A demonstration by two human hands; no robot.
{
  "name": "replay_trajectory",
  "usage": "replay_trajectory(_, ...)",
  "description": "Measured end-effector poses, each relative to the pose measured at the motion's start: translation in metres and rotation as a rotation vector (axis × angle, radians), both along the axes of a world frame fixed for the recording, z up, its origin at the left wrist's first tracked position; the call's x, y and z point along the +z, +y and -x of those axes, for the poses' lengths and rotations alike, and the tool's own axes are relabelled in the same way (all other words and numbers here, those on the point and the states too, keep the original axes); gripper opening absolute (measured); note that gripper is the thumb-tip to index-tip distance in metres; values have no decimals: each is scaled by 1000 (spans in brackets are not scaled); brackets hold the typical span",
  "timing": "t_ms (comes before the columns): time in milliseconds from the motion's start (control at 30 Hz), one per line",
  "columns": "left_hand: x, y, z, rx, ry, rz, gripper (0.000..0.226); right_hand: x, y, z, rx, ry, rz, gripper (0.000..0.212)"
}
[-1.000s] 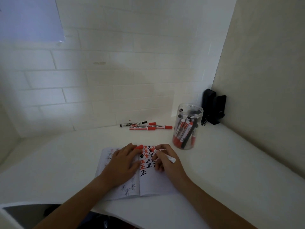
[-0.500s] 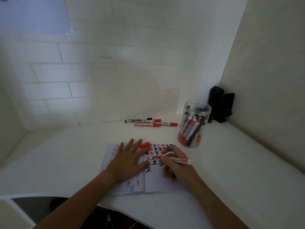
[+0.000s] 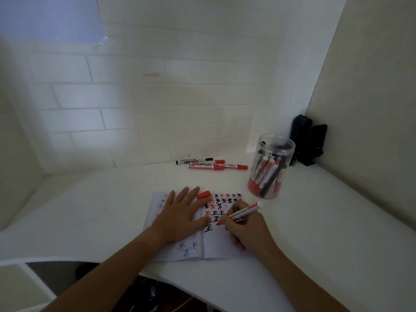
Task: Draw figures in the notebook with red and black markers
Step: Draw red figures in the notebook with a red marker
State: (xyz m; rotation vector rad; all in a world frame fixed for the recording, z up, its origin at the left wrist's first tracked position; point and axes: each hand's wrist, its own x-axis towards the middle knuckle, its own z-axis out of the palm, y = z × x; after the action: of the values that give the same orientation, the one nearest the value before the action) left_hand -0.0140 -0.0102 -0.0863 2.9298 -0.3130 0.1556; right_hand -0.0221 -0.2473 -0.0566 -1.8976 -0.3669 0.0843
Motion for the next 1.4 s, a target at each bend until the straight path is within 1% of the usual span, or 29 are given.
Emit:
replay_trajectory(400,0,0,0,-7,-12,8,65,2,0,2,6,-15,66,22)
replay_trajectory(633,0,0,1,-4,-12,22,64,2,0,2,-64,17,25,23)
replay_trajectory(800,-1,0,0,-7,-15,27,65,3,0,2,-39,7,26,22)
replay_trajectory(1000,0,0,0,-4,-14,3,66,3,1,4,-22,-4,78,24)
replay_trajectory(1400,-2,0,-1,-4,-19,5,66,2,1,2,-70,28,66,22)
